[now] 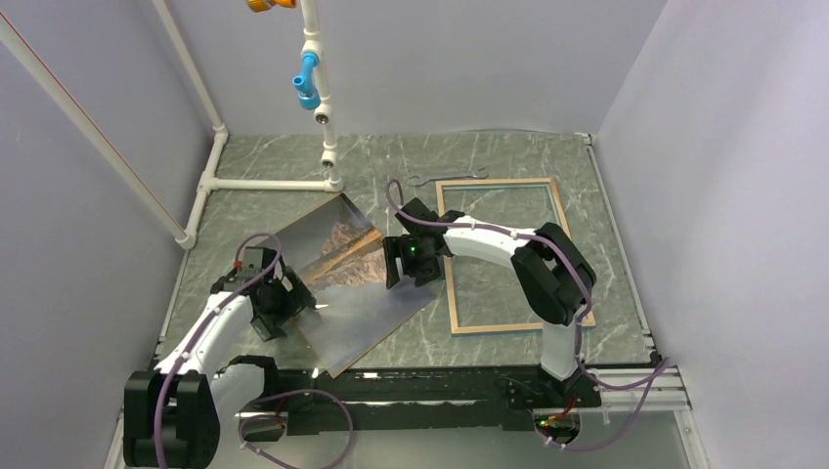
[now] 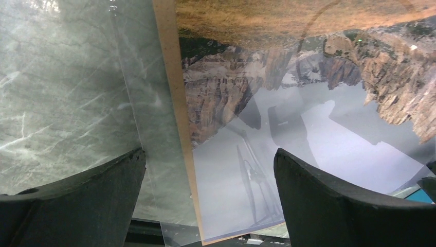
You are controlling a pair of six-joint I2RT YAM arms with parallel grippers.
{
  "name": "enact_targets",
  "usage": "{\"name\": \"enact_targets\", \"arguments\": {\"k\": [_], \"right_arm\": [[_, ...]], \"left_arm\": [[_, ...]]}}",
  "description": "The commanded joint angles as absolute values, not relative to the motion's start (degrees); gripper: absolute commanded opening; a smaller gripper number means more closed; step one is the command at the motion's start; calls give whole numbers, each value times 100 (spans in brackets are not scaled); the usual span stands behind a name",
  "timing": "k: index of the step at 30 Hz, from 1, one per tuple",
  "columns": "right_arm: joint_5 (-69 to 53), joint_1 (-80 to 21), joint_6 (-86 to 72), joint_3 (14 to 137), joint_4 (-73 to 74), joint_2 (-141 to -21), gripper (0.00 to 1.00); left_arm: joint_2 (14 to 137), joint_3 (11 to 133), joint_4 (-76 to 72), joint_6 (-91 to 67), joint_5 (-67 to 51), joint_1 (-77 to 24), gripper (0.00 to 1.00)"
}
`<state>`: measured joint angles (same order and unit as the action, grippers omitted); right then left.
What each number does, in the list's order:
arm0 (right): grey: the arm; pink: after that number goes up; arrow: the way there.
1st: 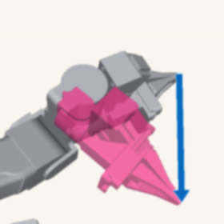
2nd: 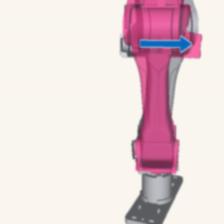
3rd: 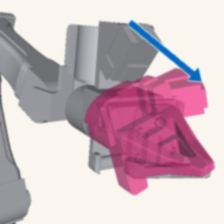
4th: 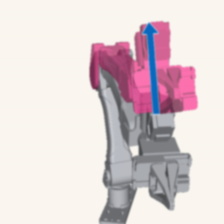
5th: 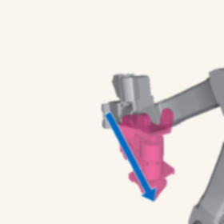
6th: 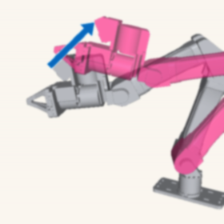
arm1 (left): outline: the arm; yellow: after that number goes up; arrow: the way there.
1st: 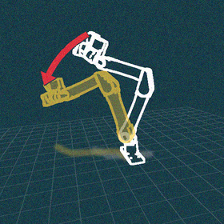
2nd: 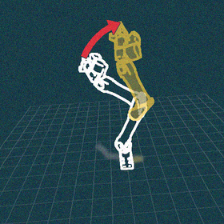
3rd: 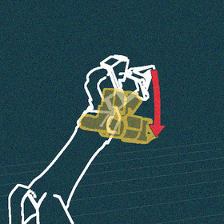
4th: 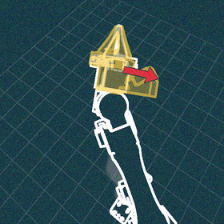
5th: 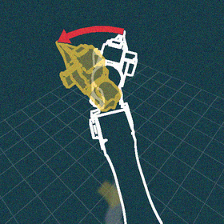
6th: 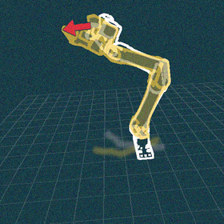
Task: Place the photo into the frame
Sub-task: Pick up the photo frame item at the center of the board.
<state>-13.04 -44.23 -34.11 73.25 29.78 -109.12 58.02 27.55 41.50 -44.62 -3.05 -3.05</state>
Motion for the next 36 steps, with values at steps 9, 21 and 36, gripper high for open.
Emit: {"name": "enact_targets", "arguments": {"k": [9,21,36], "right_arm": [[-1344,-4280,-3375,7106,2696,-11004,78],[-2989,-4270,-3888,6365,1483,-10700,77],[-3403,-4269,-4265,5916,1320,-9684,77]], "left_arm": [[5961,2454,3270,-4340,-670,-258,99],[5679,2557,3332,-4216,-893,-256,99],[5213,2571,3338,-4265,-1454,-264,96]]}}
